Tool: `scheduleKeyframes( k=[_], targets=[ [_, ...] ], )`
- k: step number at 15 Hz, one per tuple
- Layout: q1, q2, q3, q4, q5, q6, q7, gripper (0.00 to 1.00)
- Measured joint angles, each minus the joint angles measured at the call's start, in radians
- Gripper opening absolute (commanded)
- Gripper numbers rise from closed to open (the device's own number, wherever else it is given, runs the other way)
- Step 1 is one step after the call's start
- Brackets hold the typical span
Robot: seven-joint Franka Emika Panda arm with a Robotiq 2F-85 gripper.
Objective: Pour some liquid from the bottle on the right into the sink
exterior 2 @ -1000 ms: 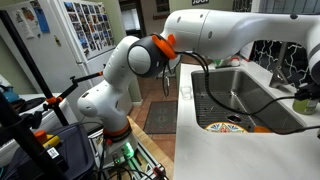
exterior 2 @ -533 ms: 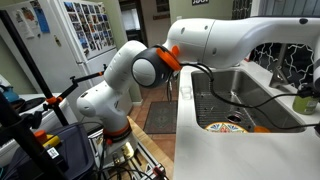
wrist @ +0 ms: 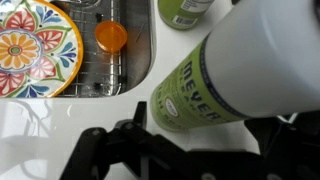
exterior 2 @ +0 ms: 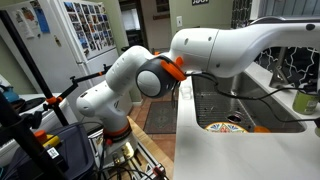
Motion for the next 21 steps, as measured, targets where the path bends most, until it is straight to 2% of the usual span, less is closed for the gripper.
scheduleKeyframes(
  k=[7,9,10,12,14,21],
  targets=[
    [-0.006,0.052,0.043,0.054,0.037,-0.019,0.030,0.99],
    [-0.010,0.065,0.052,0.070,0.042,-0.029,0.032,0.74],
    [-0.012,0.070,0.055,0.076,0.043,-0.033,0.032,0.70],
    [-0.015,0.078,0.061,0.087,0.044,-0.042,0.034,0.52],
    [-0.018,0.087,0.064,0.099,0.044,-0.053,0.038,0.40],
    [-0.023,0.099,0.064,0.127,0.041,-0.119,0.040,0.38]
  ],
)
